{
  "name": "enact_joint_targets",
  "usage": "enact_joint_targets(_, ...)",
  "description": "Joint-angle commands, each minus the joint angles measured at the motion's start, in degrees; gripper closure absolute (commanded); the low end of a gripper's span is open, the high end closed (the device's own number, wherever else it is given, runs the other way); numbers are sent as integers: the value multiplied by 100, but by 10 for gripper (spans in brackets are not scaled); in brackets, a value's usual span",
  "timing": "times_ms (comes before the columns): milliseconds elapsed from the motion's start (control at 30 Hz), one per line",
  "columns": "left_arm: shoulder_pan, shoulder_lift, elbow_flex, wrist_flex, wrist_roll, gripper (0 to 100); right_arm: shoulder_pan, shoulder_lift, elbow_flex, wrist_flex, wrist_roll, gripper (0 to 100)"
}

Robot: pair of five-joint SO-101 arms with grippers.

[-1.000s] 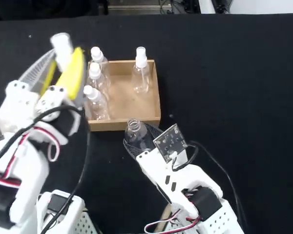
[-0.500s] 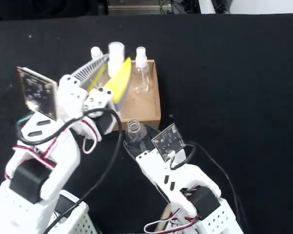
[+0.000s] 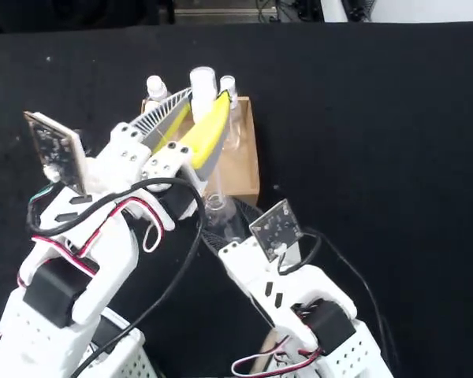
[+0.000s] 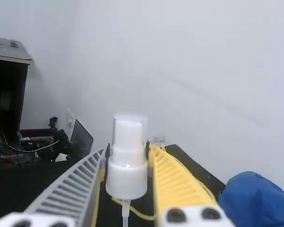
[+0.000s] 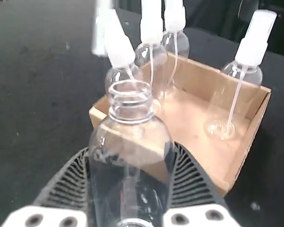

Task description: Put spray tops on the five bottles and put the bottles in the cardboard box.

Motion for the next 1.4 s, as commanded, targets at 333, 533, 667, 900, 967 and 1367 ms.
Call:
enact_joint_targets(333, -312, -44, 593, -905, 62, 970, -53, -822, -57, -475, -44, 988)
enact_joint_targets(533, -312, -44, 593, -914, 62, 970, -53, -822, -22, -484, -18, 988)
enact_joint_targets(667, -321, -44, 593, -914, 62, 970, -53, -822, -22, -466, -18, 988)
enact_joint_targets(900, -585, -44, 611, -914, 53, 970, -53, -822, -22, -466, -18, 988)
enact_joint_targets(967, -576, -44, 620, -888, 62, 970, -53, -822, -22, -466, -18, 988)
enact_joint_targets(1367, -523, -237, 1068, -862, 114, 970, -53, -822, -22, -457, -9, 988)
